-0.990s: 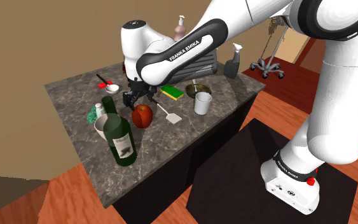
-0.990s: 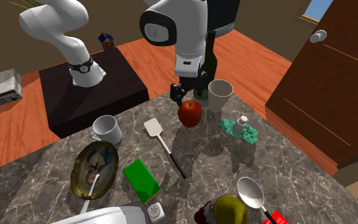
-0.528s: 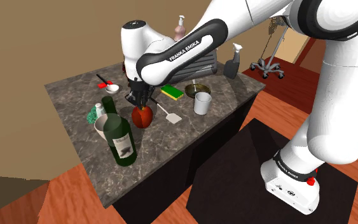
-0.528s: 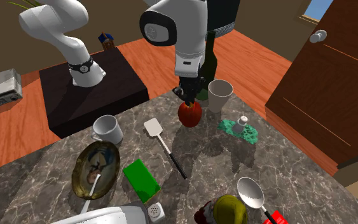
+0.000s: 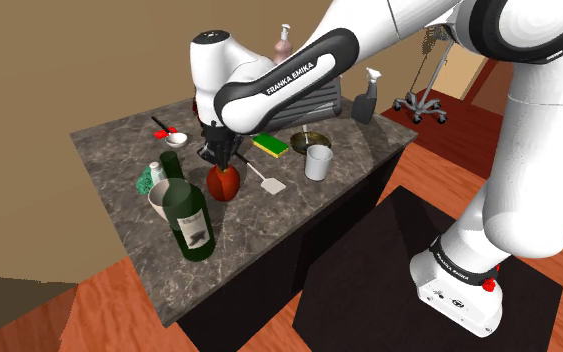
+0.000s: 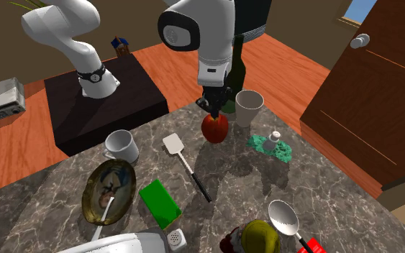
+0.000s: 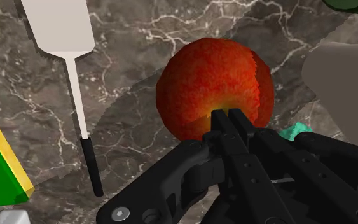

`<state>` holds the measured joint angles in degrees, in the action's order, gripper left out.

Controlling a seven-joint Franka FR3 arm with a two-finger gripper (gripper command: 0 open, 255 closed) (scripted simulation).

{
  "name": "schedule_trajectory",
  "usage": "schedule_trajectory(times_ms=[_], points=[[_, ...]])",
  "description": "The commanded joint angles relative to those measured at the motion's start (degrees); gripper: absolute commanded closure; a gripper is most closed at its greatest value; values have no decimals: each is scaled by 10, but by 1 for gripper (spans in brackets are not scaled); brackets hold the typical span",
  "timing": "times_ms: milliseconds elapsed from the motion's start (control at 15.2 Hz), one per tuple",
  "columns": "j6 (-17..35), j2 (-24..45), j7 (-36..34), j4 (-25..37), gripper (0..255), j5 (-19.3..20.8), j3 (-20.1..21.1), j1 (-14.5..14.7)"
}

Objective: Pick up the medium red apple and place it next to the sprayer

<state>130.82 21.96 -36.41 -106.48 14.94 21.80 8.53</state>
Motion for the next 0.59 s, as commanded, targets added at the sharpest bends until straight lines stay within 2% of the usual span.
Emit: schedule_trajectory(times_ms=[0,528], points=[[-9,-6,3,3,255,-4,2,-1],[-59,-35,17,27,255,-23,10,-6]])
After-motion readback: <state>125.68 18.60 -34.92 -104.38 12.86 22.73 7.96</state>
